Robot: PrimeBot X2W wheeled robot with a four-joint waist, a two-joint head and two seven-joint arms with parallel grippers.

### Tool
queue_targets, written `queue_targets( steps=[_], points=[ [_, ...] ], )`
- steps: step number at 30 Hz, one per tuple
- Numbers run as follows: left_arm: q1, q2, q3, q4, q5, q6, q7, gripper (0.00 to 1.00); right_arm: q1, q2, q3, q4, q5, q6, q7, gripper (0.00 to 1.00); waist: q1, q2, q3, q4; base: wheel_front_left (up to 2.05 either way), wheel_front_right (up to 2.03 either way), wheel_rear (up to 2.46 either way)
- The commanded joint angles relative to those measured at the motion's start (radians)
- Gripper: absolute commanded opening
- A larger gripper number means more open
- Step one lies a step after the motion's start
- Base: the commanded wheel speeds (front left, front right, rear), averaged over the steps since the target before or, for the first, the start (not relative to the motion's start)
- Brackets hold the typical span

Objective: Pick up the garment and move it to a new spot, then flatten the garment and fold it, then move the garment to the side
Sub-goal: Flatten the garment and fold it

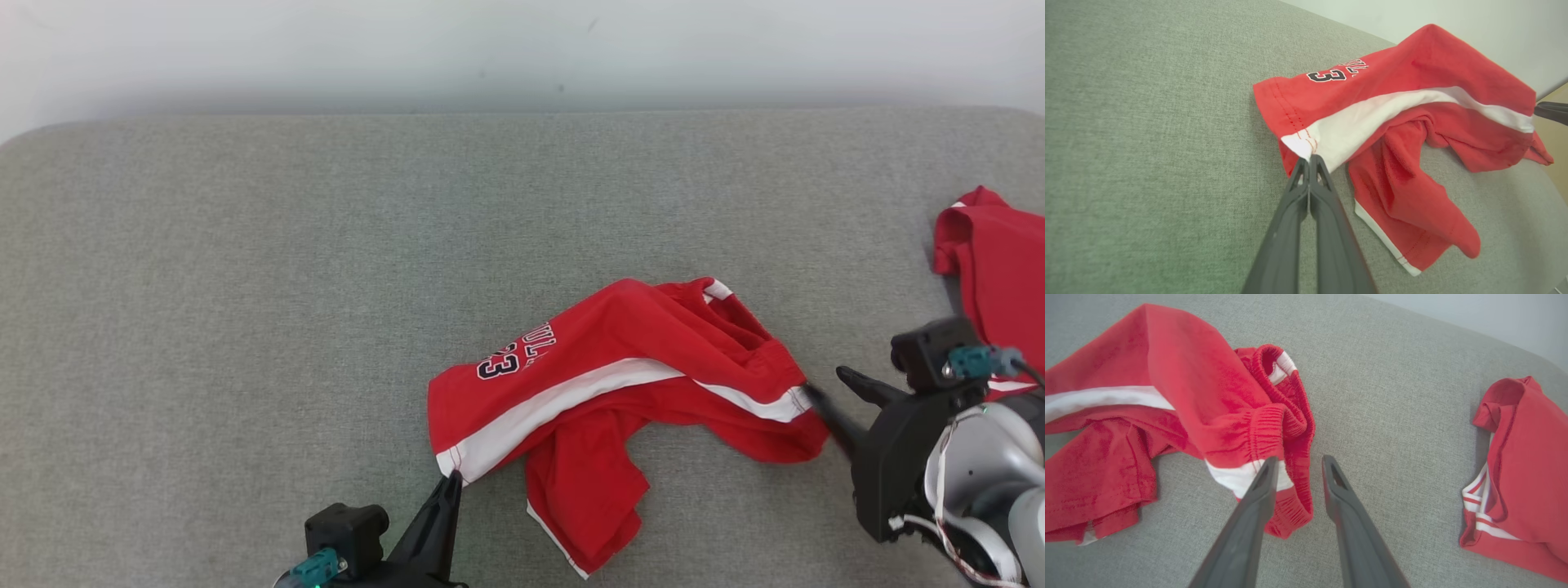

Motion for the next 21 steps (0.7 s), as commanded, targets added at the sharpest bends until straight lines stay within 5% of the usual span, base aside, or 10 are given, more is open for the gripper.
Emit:
queue_targets(
  steps=[1, 8, 10, 12, 17, 21],
  points=[
    [-0.011, -0.001, -0.004, 0.001, 0.003, -0.001, 0.003, 0.0, -0.02, -0.007, 0.011, 0.025, -0.003, -0.002, 0.008, 0.41, 0.0, 0.0, 0.001, 0.009, 0.0, 0.0, 0.0],
    [-0.015, -0.009, -0.01, 0.007, 0.0, 0.0, 0.004, 0.0, -0.036, -0.011, 0.045, 0.085, 0.028, -0.002, 0.036, 0.41, 0.0, 0.0, 0.0, 0.022, 0.0, 0.0, 0.0],
    [-0.015, -0.009, -0.009, 0.009, -0.003, 0.0, 0.002, 0.0, -0.041, -0.012, 0.057, 0.091, 0.036, -0.002, 0.037, 0.49, 0.0, 0.0, 0.0, 0.022, 0.0, 0.0, 0.0],
    [-0.015, -0.006, -0.007, 0.008, -0.006, 0.002, 0.0, 0.0, -0.045, -0.018, 0.074, 0.093, 0.045, -0.002, 0.037, 0.67, 0.0, 0.0, 0.002, 0.021, 0.0, 0.0, 0.0],
    [-0.018, -0.003, -0.005, 0.004, -0.01, 0.003, 0.0, 0.0, -0.051, -0.038, 0.116, 0.096, 0.075, -0.002, 0.04, 0.56, 0.0, 0.0, 0.008, 0.021, 0.0, 0.0, 0.0],
    [-0.02, -0.001, -0.002, 0.001, -0.013, 0.004, 0.001, 0.0, -0.059, -0.055, 0.139, 0.094, 0.093, -0.002, 0.038, 0.34, 0.0, 0.0, 0.014, 0.02, 0.0, 0.0, 0.0]
  ],
)
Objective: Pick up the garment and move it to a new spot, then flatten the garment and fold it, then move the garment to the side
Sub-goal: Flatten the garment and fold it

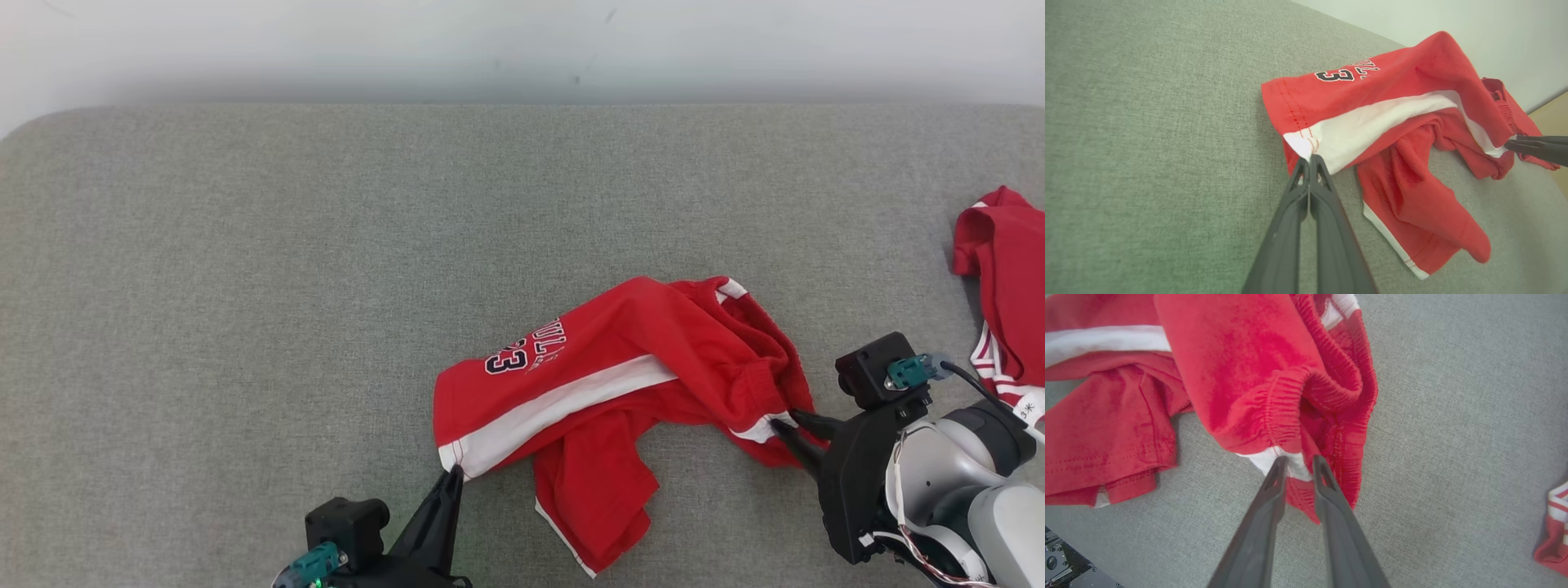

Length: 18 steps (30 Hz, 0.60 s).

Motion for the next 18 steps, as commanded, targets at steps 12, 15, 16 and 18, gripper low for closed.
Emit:
queue_targets(
  steps=[12, 15, 16, 18],
  points=[
    [-0.017, 0.009, 0.022, -0.01, -0.017, 0.003, -0.025, 0.0, -0.044, -0.03, 0.039, -0.014, 0.0, -0.002, -0.065, 0.0, 0.0, 0.0, 0.005, -0.007, 0.0, 0.0, 0.0],
    [-0.031, 0.01, 0.048, -0.039, -0.018, -0.007, -0.067, 0.0, -0.063, -0.023, 0.015, -0.039, 0.003, -0.002, -0.138, 0.0, 0.0, 0.0, 0.002, -0.008, 0.0, 0.0, 0.0],
    [-0.04, 0.01, 0.062, -0.055, -0.021, -0.009, -0.08, 0.0, -0.071, -0.016, 0.0, -0.051, 0.006, -0.002, -0.166, 0.0, 0.0, 0.0, 0.0, -0.008, 0.0, 0.0, 0.0],
    [-0.062, 0.006, 0.092, -0.092, -0.034, -0.022, -0.1, 0.0, -0.09, -0.002, -0.028, -0.072, 0.008, -0.002, -0.217, 0.0, 0.0, 0.0, 0.0, -0.011, 0.0, 0.0, 0.0]
  ],
)
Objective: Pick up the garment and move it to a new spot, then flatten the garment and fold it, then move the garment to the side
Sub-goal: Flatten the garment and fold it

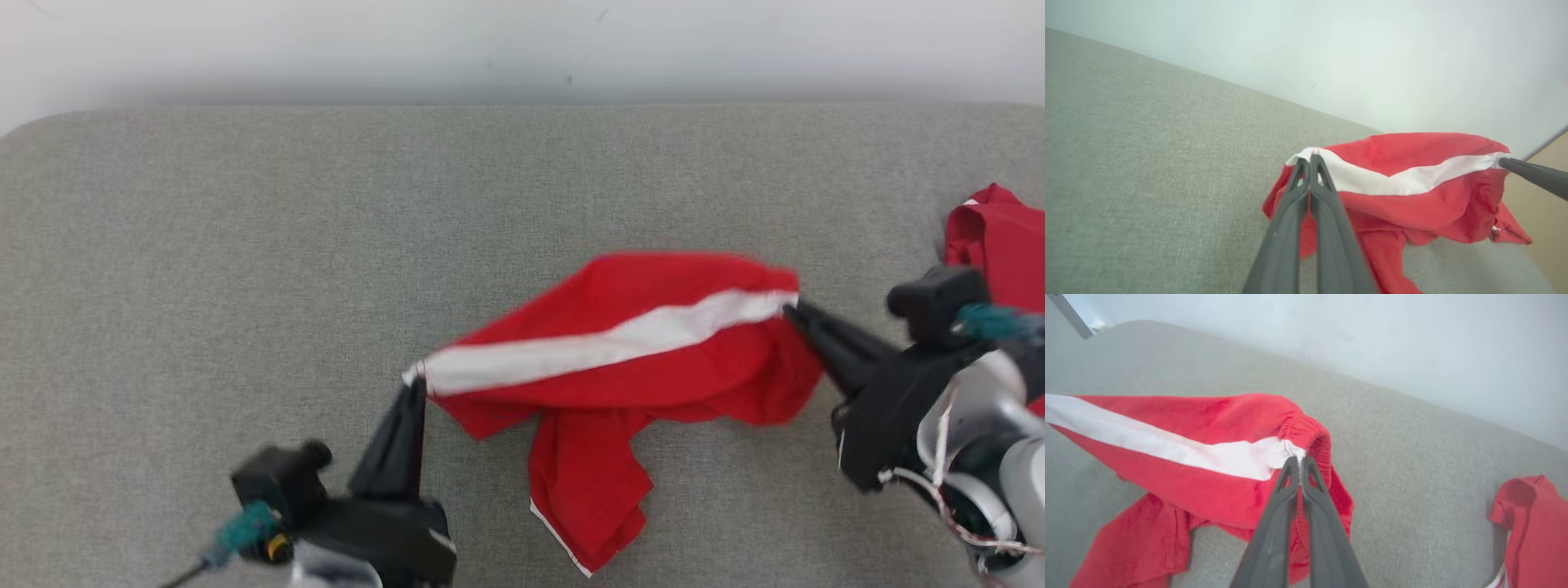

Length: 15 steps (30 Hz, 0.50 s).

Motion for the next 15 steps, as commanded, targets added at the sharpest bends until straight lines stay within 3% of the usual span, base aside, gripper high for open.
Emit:
queue_targets(
  steps=[1, 6, 10, 11, 15],
  points=[
    [-0.044, 0.0, 0.032, -0.04, -0.021, -0.019, -0.016, 0.0, -0.032, 0.025, -0.026, -0.021, 0.01, -0.002, -0.048, 0.0, 0.0, -0.0001, 0.002, -0.006, 0.0, 0.0, 0.0],
    [-0.222, 0.013, 0.088, -0.097, -0.075, -0.065, 0.054, 0.0, -0.19, 0.08, -0.035, 0.016, 0.015, -0.002, -0.118, 0.0, 0.0, -0.0001, 0.052, -0.052, 0.0, 0.0, 0.0],
    [-0.445, 0.028, 0.156, -0.022, -0.125, -0.098, 0.136, 0.0, -0.426, 0.184, -0.067, 0.188, 0.024, -0.002, -0.217, 0.0, 0.0, -0.0001, 0.113, -0.098, 0.0, 0.0, 0.0],
    [-0.445, 0.028, 0.156, -0.022, -0.125, -0.098, 0.136, 0.0, -0.426, 0.184, -0.067, 0.188, 0.024, -0.002, -0.217, 0.0, 0.0, -0.0001, 0.113, -0.098, 0.0, 0.0, 0.0],
    [-0.663, 0.037, 0.269, 0.084, -0.166, -0.121, 0.109, 0.0, -0.671, 0.274, -0.106, 0.401, -0.043, -0.002, -0.375, 0.0, 0.0, -0.0001, 0.165, -0.142, 0.0, 0.0, 0.0]
  ],
)
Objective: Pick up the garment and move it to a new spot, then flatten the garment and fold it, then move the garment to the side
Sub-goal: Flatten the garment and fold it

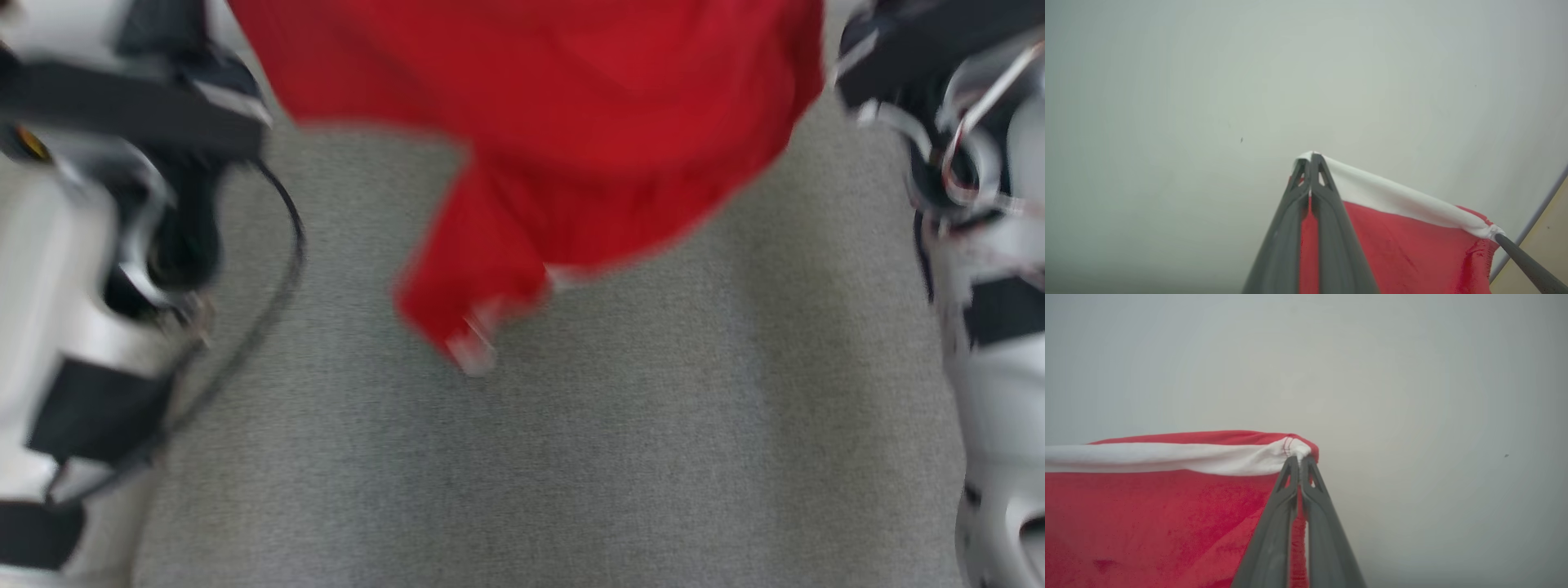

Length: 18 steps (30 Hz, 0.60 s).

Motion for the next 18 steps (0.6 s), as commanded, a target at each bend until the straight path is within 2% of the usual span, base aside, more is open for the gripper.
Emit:
queue_targets(
  steps=[1, 6, 9, 13, 18],
  points=[
    [-0.05, 0.007, 0.02, 0.027, -0.001, -0.007, -0.021, 0.0, -0.061, 0.011, -0.014, 0.044, -0.035, -0.002, -0.053, 0.0, -0.0003, -0.0002, 0.068, -0.064, 0.0, 0.0, 0.0],
    [-0.263, 0.018, 0.067, 0.078, 0.073, -0.052, -0.139, 0.0, -0.283, 0.058, -0.095, 0.208, -0.155, -0.002, -0.287, 0.0, -0.0003, -0.0002, 0.083, -0.072, 0.0, 0.0, 0.0],
    [-0.311, 0.0, 0.083, 0.067, 0.118, -0.091, -0.17, 0.0, -0.331, 0.061, -0.094, 0.27, -0.198, -0.002, -0.363, 0.0, -0.0003, -0.0002, 0.083, -0.061, 0.0, 0.0, 0.0],
    [-0.23, -0.015, 0.066, 0.067, 0.154, -0.144, -0.176, 0.0, -0.273, 0.027, 0.042, 0.347, -0.189, -0.002, -0.337, 0.0, -0.0003, -0.0002, 0.079, -0.047, 0.0, 0.0, 0.0],
    [0.003, -0.027, 0.002, 0.089, 0.157, -0.179, -0.177, 0.0, -0.119, -0.035, 0.245, 0.397, -0.073, -0.002, -0.257, 0.0, -0.0003, -0.0002, 0.076, -0.034, 0.0, 0.0, 0.0]
  ],
)
